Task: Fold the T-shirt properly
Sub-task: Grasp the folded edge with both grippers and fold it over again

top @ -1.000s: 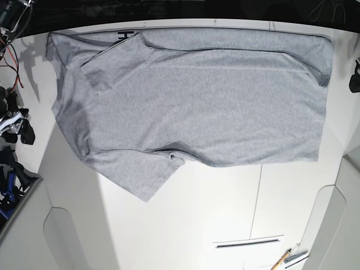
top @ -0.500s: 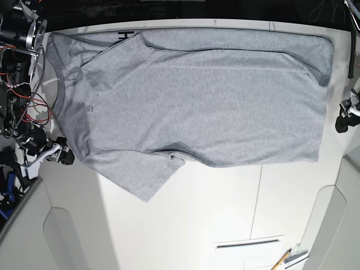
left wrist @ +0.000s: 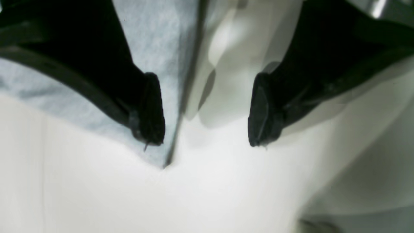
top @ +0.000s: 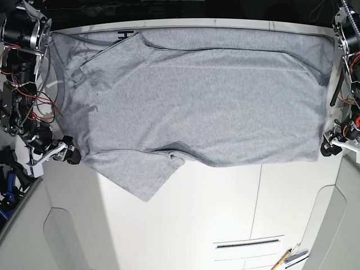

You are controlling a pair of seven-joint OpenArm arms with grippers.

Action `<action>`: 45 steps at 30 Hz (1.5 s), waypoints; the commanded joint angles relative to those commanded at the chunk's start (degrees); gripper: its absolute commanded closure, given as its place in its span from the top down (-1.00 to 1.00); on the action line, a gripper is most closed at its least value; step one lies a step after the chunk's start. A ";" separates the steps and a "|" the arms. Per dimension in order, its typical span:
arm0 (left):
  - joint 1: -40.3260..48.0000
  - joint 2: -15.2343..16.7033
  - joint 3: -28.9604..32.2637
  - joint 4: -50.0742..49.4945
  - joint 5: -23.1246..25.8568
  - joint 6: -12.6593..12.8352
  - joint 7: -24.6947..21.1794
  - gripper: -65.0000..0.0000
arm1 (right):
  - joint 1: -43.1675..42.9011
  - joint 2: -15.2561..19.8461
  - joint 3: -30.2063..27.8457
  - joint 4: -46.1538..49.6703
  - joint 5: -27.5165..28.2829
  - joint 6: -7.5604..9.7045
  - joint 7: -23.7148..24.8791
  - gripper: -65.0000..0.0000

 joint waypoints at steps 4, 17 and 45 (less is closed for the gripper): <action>-0.39 1.68 2.86 0.00 0.00 0.00 0.24 0.34 | 0.00 -2.03 0.00 0.00 0.02 0.20 -0.48 0.15; -0.37 4.22 3.06 0.02 -0.90 0.00 6.54 0.14 | 0.04 -7.02 -0.39 0.00 0.26 2.51 -3.76 0.14; 7.56 -7.26 3.06 22.16 -19.89 0.00 28.30 -1.00 | -10.93 -0.66 -1.20 28.94 16.44 2.54 -22.73 -1.00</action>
